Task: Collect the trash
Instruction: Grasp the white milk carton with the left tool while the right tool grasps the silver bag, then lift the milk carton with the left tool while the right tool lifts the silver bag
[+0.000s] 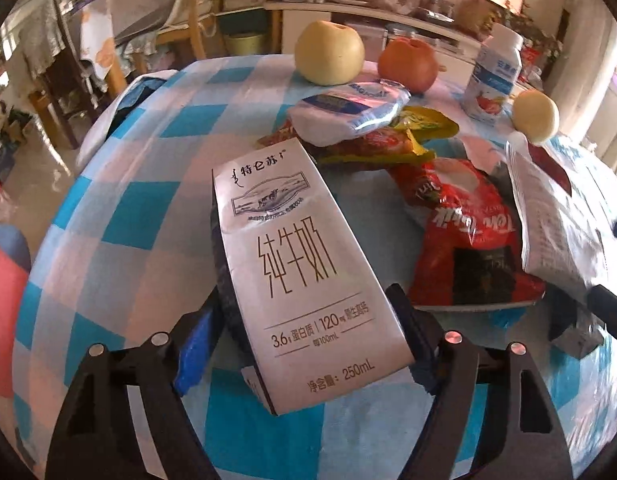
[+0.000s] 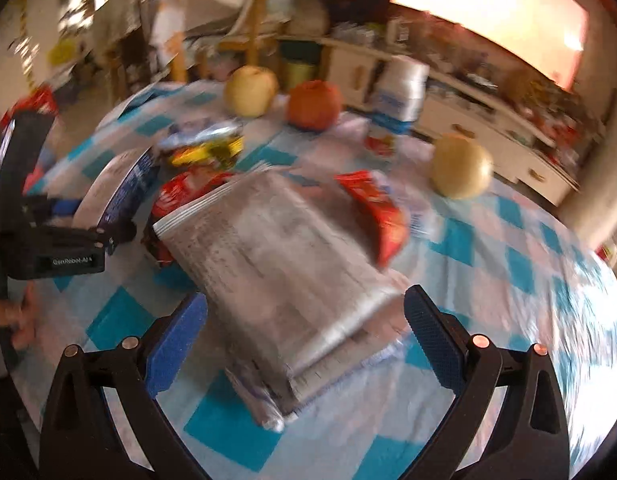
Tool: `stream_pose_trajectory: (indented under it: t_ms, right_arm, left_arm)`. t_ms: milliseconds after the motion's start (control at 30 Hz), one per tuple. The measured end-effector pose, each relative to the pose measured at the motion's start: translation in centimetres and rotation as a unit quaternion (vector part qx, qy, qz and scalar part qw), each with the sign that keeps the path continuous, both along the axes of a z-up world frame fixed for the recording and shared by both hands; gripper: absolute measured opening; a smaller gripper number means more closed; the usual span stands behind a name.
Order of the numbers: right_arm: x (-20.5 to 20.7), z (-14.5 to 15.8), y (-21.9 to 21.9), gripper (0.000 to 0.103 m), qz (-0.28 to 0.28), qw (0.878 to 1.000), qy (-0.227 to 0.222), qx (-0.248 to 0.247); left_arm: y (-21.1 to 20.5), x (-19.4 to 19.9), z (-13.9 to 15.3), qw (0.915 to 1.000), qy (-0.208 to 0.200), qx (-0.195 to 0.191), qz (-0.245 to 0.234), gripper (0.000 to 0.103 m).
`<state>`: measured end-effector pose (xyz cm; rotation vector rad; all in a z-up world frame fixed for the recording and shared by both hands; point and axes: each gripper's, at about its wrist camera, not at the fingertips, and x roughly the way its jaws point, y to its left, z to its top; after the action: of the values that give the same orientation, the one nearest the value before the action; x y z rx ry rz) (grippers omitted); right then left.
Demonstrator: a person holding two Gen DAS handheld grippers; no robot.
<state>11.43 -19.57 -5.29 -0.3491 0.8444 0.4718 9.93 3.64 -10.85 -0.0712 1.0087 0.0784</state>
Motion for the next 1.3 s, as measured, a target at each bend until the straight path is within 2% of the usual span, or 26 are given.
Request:
stream_pose_trajectory:
  t_ms: [133,267,333,467,600,700,833,1100,1300]
  right_arm:
    - [0.0,-0.7,2.3,0.099,0.053,0.998,-0.002,-0.042]
    - [0.9,-2.4,3.5,0.099,0.099,0.99,0.006,-0.099]
    - [1.6,-2.7,3.5,0.099,0.111,0.988,0.01,-0.107]
    - [4.0,-2.1,2.0,0.099,0.13,0.988,0.045,-0.071]
    - [5.0,-2.0,1.6,0.098,0.143,0.986,0.074,-0.028]
    - [4.3,-1.6,1.8,0.082,0.154,0.985,0.076,-0.021]
    - [3.2,-0.9,2.0,0.076,0.171,0.982,0.087,-0.001]
    - [1.6,0.2,1.6,0.072,0.158,0.984,0.078,0.021]
    - [0.2,2.0,1.1,0.072,0.138,0.989,0.047,0.037]
  left_arm:
    - [0.8,-0.3,0.0,0.9999,-0.002,-0.01,-0.007,0.078]
    - [0.9,-0.8,0.0,0.9999,-0.001,-0.008,-0.015,0.078]
    - [0.4,-1.0,0.2,0.9997,-0.007,0.002,-0.023,0.078]
    - [-0.3,-1.4,0.8,0.9986,-0.027,0.03,-0.033,0.078]
    - [-0.2,-1.4,1.0,0.9982,-0.032,0.037,-0.035,0.078]
    - [-0.4,-1.5,1.2,0.9975,-0.038,0.045,-0.038,0.078]
    - [-0.6,-1.8,1.6,0.9963,-0.049,0.056,-0.043,0.078]
    - [-0.3,-2.6,2.8,0.9942,-0.071,0.068,-0.041,0.078]
    - [-0.2,-3.1,3.6,0.9918,-0.089,0.08,-0.044,0.078]
